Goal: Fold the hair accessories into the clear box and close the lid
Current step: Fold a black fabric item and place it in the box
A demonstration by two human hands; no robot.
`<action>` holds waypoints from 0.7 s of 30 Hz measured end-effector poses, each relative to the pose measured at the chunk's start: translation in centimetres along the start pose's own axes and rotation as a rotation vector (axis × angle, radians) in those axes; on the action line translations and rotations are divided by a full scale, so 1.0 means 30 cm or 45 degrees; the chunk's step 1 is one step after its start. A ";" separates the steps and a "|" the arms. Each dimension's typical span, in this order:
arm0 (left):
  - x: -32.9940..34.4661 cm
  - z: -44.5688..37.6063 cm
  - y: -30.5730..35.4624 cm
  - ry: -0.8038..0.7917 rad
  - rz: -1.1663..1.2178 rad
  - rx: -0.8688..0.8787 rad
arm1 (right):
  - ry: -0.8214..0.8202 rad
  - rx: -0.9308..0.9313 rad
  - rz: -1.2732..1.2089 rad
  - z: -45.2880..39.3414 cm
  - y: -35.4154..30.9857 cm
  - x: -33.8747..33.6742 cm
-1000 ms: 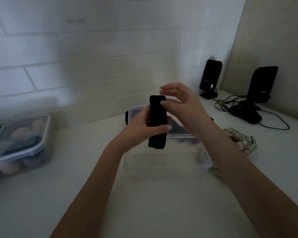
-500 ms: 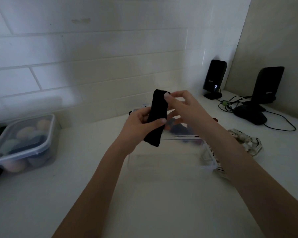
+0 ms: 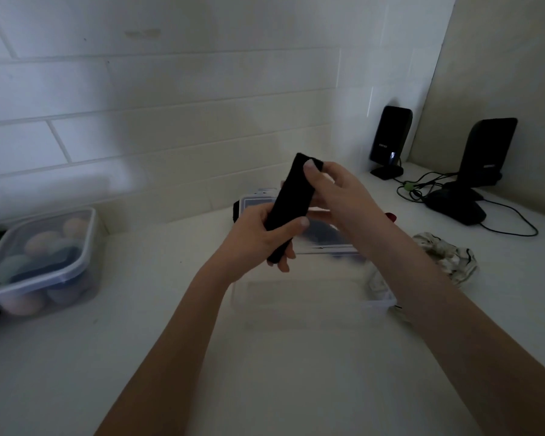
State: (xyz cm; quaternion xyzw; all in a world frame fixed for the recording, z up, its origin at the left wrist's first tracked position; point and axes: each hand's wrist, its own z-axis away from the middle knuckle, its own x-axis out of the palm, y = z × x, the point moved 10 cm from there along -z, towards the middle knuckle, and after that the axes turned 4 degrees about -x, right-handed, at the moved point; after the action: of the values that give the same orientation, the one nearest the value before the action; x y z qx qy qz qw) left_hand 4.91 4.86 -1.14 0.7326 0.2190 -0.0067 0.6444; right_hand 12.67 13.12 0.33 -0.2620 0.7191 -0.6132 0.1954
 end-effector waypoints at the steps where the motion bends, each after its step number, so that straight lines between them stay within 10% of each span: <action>1: -0.009 -0.002 -0.001 0.031 -0.005 0.001 | -0.061 0.049 0.059 0.004 0.013 0.015; 6: -0.006 -0.003 -0.004 0.047 -0.063 -0.007 | -0.287 0.057 0.101 0.039 0.031 0.076; 21: 0.024 -0.003 -0.012 -0.064 -0.025 -0.019 | 0.156 0.054 0.020 0.010 0.017 -0.060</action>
State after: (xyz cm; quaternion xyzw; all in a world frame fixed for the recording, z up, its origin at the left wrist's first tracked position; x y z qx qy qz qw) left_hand 5.42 5.19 -1.66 0.7251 0.2099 -0.0297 0.6552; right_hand 14.19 14.06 -0.31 -0.2141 0.7186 -0.6417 0.1615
